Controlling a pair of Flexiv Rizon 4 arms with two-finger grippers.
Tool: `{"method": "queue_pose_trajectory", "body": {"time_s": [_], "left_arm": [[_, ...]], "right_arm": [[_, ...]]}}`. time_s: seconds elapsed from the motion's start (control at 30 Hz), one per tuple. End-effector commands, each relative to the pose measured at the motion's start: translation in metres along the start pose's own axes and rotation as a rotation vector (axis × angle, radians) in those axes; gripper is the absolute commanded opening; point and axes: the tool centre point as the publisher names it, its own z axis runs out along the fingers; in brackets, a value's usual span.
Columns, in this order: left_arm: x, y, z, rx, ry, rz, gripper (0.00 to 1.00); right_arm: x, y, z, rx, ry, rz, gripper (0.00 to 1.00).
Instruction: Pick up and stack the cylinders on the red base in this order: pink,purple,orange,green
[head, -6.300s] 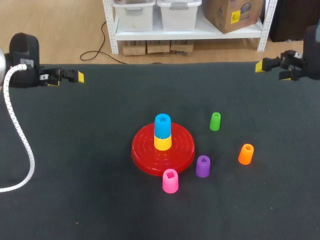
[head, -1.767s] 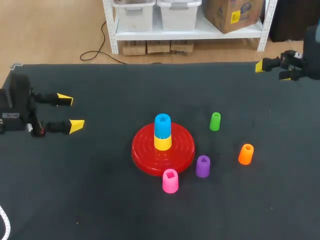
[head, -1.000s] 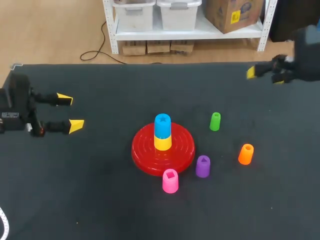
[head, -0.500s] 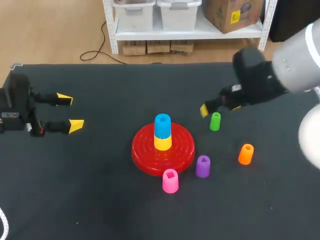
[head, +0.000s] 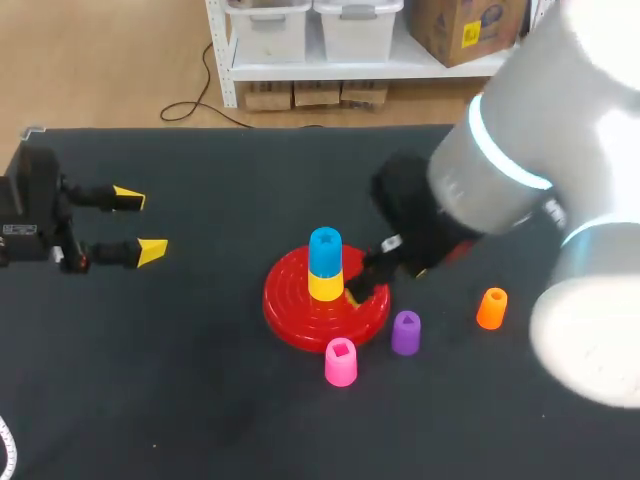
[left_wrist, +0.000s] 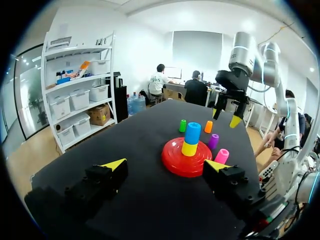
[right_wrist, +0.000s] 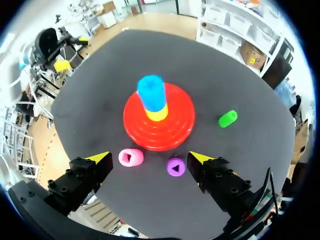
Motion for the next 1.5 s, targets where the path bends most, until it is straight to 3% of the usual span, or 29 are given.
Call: {"method": "queue_pose_trajectory", "body": {"time_s": [0.03,0.5,1.1,1.5], "left_arm": [[0.002,0.000,0.002,-0.007,-0.010,0.003,1.00],[0.002,0.000,0.002,-0.007,-0.010,0.003,1.00],[0.002,0.000,0.002,-0.007,-0.010,0.003,1.00],[0.002,0.000,0.002,-0.007,-0.010,0.003,1.00]], "right_arm": [[0.000,0.017,0.022,0.147,0.009,-0.007,1.00],[0.020,0.032,0.072,0.204,0.077,-0.060,1.00],[0.024,0.037,0.076,0.224,0.097,-0.073,1.00],[0.034,0.047,0.083,0.242,0.144,-0.071,0.78]]}}
